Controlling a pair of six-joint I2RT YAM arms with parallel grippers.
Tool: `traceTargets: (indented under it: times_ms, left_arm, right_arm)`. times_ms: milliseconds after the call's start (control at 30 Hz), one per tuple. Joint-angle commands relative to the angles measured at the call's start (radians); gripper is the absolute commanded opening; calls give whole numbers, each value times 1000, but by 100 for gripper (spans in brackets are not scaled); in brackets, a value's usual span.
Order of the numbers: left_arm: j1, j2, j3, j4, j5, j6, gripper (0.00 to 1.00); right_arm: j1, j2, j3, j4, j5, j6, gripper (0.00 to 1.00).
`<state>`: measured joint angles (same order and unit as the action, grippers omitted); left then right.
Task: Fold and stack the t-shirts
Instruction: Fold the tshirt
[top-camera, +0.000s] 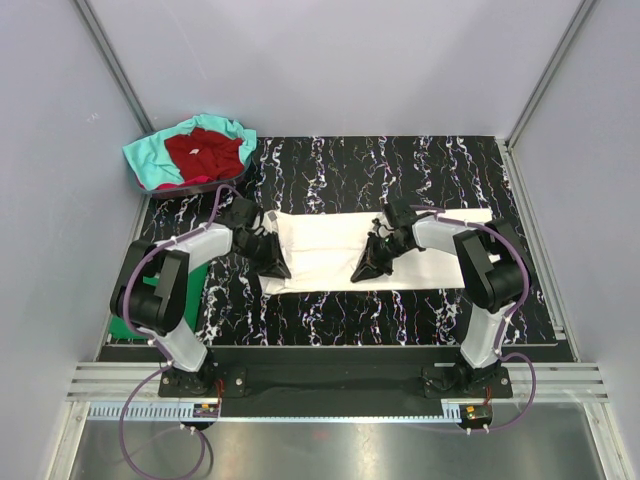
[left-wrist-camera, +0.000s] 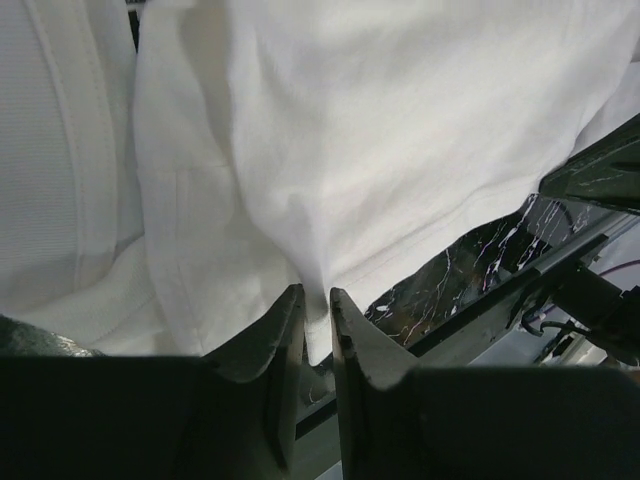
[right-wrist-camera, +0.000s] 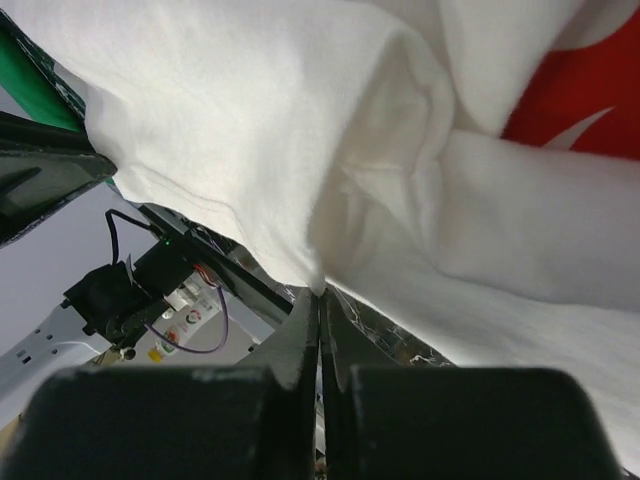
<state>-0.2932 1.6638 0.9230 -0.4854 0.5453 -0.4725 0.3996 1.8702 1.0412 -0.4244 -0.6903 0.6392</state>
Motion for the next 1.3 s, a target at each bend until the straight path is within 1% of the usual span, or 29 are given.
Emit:
traceTargets:
  times_ms: [0,133,167,233,267,300,333,400,433,500,567,633,667,700,733,767,800,833,867,900,933,967,1000,1033,1067,1167,1267]
  left_arm:
    - [3,-59,51,-33,-28,-2,21]
    - [3,-35,19,-54,-50,14,21]
    - [3,-29,8,-56,-54,14,25]
    - [3,-18,2,-58,-61,15,26]
    - [3,-18,5,-64,-68,18,31]
    - [3,-21,11,-71,-83,23,33]
    - [3,-27,22,-99,-99,28,34]
    - [3,-64,69,-148,-157,47,41]
    - [3,-79,92,-159,-175,55,43]
    - [3,-120,155,-179,-196,57,44]
    - [3,-139,178,-151,-162,34,43]
    - [3,-138,175,-49,-61,0,41]
    - [3,-115,162,2,-17,-58,39]
    - [3,-96,149,99,51,-92,37]
    - [2,-75,122,147,79,-156,31]
    - [2,-53,113,190,102,-182,28]
    - [0,-15,103,256,126,-204,26]
    - [0,-3,82,290,133,-236,25]
    - [0,8,73,321,136,-244,24]
    - [0,26,62,352,145,-253,24]
    - [0,37,54,413,153,-259,24]
    - [2,50,30,451,166,-284,23]
    - [3,74,19,515,189,-299,23]
    - [3,86,13,546,200,-331,22]
    - [3,103,4,576,209,-342,21]
    - [3,129,-15,623,200,-354,21]
    - [5,165,-23,657,200,-354,21]
  right_arm:
    - [1,-42,30,-39,26,-12,0]
    - [1,-42,-15,-27,21,-12,1]
    - [2,-39,-21,-27,28,-15,5]
    - [1,-31,-18,-34,38,-16,17]
    - [2,-29,-4,-54,47,-25,23]
    - [2,-34,6,-72,63,-33,27]
    - [2,-37,22,-95,80,-44,35]
    - [1,-54,88,-183,136,-90,41]
    - [1,-60,115,-216,184,-107,46]
    - [2,-83,207,-313,233,-157,50]
    - [4,-88,297,-382,276,-199,53]
    - [5,-82,345,-404,281,-210,54]
    - [4,-72,371,-390,258,-204,54]
    - [4,-50,379,-376,238,-193,52]
    - [7,-34,384,-361,189,-179,49]
    - [8,-19,388,-315,155,-147,45]
    - [10,13,385,-280,117,-125,37]
    - [10,24,378,-242,48,-101,31]
    - [11,35,350,-146,17,-43,24]
    - [13,52,333,-89,-18,-11,18]
    - [12,64,320,-38,-52,20,8]
    - [15,76,295,61,-111,74,6]
    - [18,105,286,105,-139,94,4]
    - [21,119,281,139,-179,111,0]
    - [22,136,275,192,-198,129,0]
    - [27,210,284,231,-242,132,0]
    - [27,262,295,243,-244,122,0]
